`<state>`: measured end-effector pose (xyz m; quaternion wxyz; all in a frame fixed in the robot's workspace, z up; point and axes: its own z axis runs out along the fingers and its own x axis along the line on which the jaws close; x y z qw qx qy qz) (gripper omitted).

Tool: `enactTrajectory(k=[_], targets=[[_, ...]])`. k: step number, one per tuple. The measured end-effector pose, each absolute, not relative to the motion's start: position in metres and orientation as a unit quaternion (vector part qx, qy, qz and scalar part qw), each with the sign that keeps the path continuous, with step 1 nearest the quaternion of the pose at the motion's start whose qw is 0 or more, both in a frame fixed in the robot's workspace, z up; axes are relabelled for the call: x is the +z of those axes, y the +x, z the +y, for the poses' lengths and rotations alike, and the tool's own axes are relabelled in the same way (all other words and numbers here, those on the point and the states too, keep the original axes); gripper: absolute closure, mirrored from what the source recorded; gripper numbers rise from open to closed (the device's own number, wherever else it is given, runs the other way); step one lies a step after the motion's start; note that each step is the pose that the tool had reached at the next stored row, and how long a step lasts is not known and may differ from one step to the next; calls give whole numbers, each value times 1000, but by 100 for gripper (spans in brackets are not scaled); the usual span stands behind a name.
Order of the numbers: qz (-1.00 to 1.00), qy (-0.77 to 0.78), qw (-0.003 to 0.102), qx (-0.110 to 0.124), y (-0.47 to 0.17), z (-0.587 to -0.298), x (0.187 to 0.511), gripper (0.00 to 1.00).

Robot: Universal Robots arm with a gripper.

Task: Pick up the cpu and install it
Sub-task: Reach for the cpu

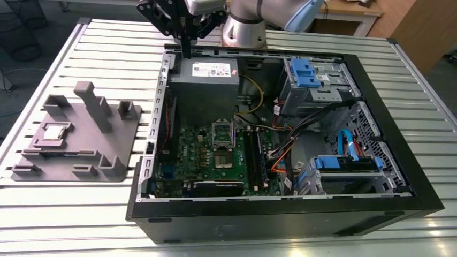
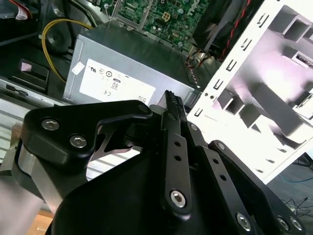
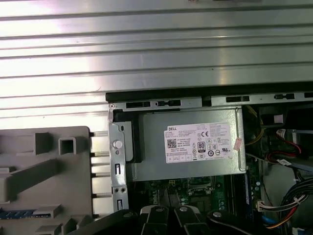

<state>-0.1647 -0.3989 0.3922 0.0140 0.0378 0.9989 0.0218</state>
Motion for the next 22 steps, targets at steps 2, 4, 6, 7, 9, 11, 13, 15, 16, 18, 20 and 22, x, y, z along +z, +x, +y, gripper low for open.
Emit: enactTrajectory(k=[2,4,6,7,9,11,13,15,16,18,20,22], targets=[[999,38,14,22,-168,-399,392,89],[999,38,14,22,-171,-399,392,89],[999,38,14,22,-174,-399,392,89],[999,38,14,22,-175,-399,392,89],[999,38,14,22,-177,-399,391,89],[999,38,14,22,-179,-399,391,89],[999,38,14,22,-181,-399,391,89],[999,38,14,22,-183,-399,391,89],[999,38,14,22,-183,-399,391,89],[999,38,14,22,-185,-399,391,89],[999,38,14,22,-187,-399,390,89],[999,38,14,22,-190,-399,390,89]])
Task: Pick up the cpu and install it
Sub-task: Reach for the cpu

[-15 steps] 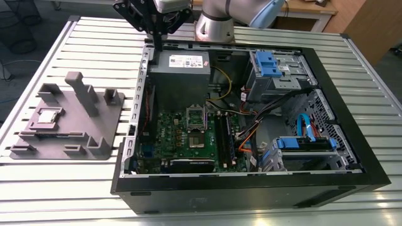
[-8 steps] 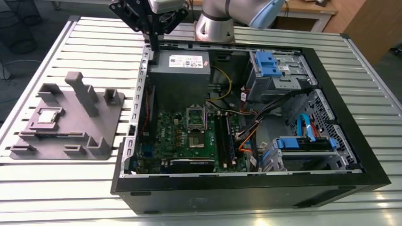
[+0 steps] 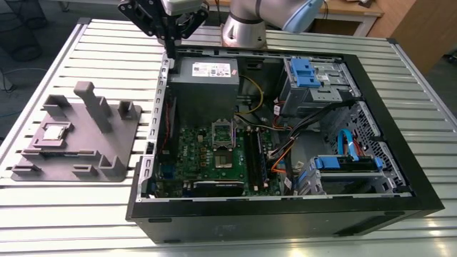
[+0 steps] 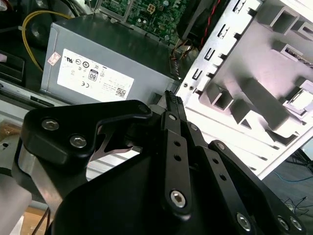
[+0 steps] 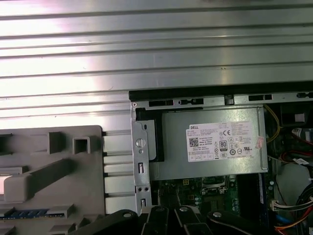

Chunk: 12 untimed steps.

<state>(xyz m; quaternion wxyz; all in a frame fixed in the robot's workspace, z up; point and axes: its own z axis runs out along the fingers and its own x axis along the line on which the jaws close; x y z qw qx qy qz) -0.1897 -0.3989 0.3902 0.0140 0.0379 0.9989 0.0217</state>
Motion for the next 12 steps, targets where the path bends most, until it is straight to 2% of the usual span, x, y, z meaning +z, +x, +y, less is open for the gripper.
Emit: enactTrajectory(k=[12], targets=[[999,38,14,22,-203,-399,389,89]])
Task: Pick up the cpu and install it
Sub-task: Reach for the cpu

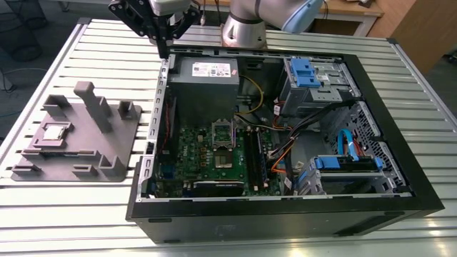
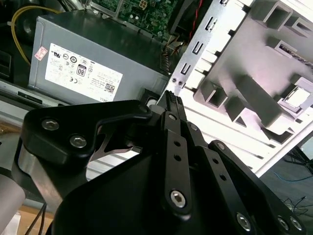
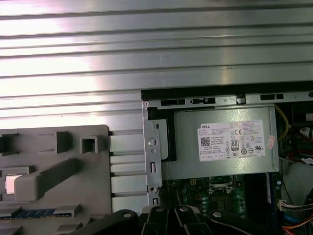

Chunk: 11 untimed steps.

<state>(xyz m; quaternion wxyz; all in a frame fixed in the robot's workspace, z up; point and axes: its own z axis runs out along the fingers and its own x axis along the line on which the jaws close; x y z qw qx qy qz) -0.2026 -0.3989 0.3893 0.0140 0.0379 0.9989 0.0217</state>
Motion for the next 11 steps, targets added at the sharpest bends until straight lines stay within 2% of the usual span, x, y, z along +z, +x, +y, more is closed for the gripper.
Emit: enactTrajectory(k=[11], targets=[[999,38,14,22,-211,-399,389,89]])
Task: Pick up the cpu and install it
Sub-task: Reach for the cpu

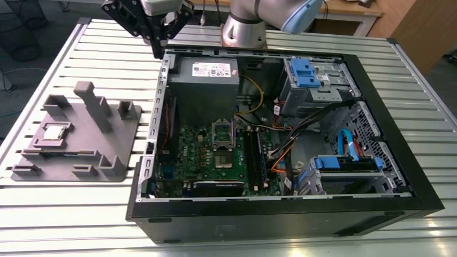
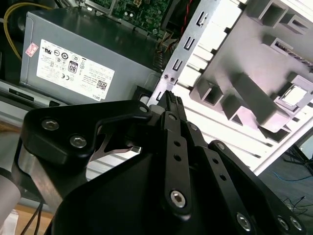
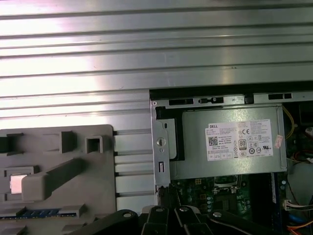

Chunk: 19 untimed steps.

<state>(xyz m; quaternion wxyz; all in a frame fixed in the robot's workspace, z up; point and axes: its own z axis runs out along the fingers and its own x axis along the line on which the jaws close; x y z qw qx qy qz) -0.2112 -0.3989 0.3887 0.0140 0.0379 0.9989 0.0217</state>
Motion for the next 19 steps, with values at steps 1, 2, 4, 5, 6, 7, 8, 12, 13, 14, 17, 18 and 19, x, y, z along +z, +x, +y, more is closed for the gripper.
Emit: enactTrajectory(k=[1,2,4,5,6,7,8,12,13,14,17,18,19], targets=[[999,38,14,22,-211,-399,389,89],[999,38,14,22,-212,-399,389,89],[999,38,14,22,-212,-399,389,89],[999,38,14,22,-212,-399,389,89],[999,38,14,22,-213,-399,389,89],[999,38,14,23,-213,-399,389,89],[999,38,14,23,-213,-399,389,89],[999,38,14,24,-214,-399,389,89],[999,38,14,24,-214,-399,389,89],[999,38,14,24,-215,-399,389,89],[999,38,14,24,-217,-399,389,89],[999,38,14,24,-219,-399,389,89],[999,38,14,24,-220,-399,388,89]])
